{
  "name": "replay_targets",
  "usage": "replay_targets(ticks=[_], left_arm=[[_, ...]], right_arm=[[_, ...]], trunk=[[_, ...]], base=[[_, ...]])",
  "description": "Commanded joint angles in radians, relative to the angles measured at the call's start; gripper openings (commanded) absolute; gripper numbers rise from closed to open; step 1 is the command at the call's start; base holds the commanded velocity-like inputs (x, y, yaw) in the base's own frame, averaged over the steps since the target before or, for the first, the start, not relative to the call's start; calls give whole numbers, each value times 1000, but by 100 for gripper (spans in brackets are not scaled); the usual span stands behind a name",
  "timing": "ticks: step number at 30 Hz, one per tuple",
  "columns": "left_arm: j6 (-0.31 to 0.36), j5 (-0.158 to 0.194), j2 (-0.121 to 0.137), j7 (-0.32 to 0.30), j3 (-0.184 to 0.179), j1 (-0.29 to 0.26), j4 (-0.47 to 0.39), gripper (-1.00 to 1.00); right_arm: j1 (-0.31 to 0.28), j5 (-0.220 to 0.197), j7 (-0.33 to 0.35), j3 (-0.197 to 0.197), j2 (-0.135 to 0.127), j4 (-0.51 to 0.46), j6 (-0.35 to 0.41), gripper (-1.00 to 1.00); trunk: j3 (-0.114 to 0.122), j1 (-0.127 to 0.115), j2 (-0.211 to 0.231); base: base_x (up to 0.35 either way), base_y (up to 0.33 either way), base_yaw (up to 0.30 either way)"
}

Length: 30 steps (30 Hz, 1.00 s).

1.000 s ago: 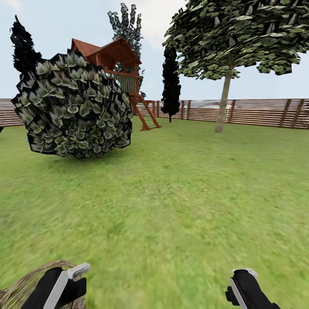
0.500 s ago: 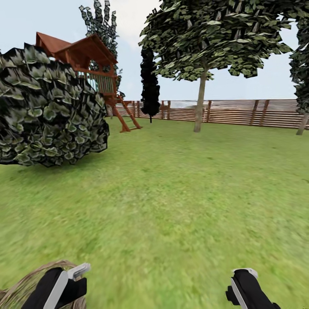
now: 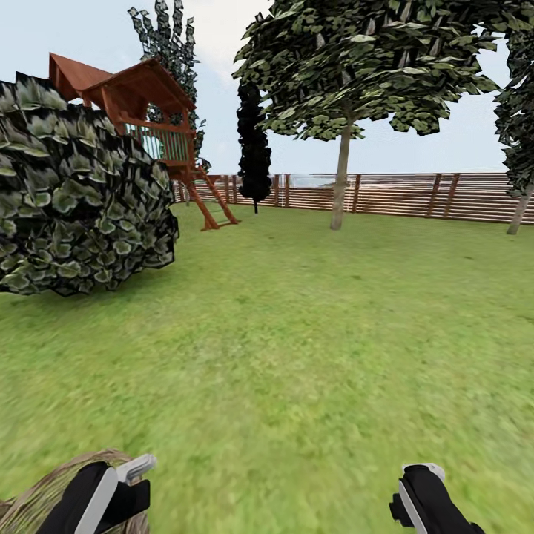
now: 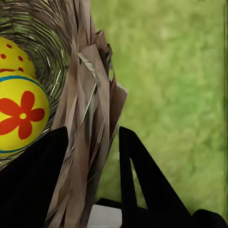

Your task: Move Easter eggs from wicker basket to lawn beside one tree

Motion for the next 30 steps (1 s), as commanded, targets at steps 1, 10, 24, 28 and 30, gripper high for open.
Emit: replay_targets(ticks=[1, 10, 24, 28, 30], left_arm=[[5, 3, 0, 10, 1, -1, -1, -100], [5, 3, 0, 10, 1, -1, -3, -100], [5, 3, 0, 7, 1, -1, 0, -100], [3, 2, 0, -29, 1, -1, 3, -100], [4, 2, 0, -34, 0, -1, 3, -100]], right_arm=[[-1, 2, 1, -1, 0, -1, 4, 100], [-1, 2, 1, 0, 0, -1, 6, 100], [-1, 2, 0, -2, -1, -1, 6, 100], [-1, 2, 0, -3, -2, -1, 6, 100], [-1, 2, 0, -3, -2, -1, 5, 100]], trunk=[[2, -4, 7], [35, -38, 70], [67, -76, 140], [67, -76, 140], [67, -76, 140]], base=[[254, -194, -47], [256, -190, -140], [261, -180, 0], [272, -169, 0], [276, -168, 0]])
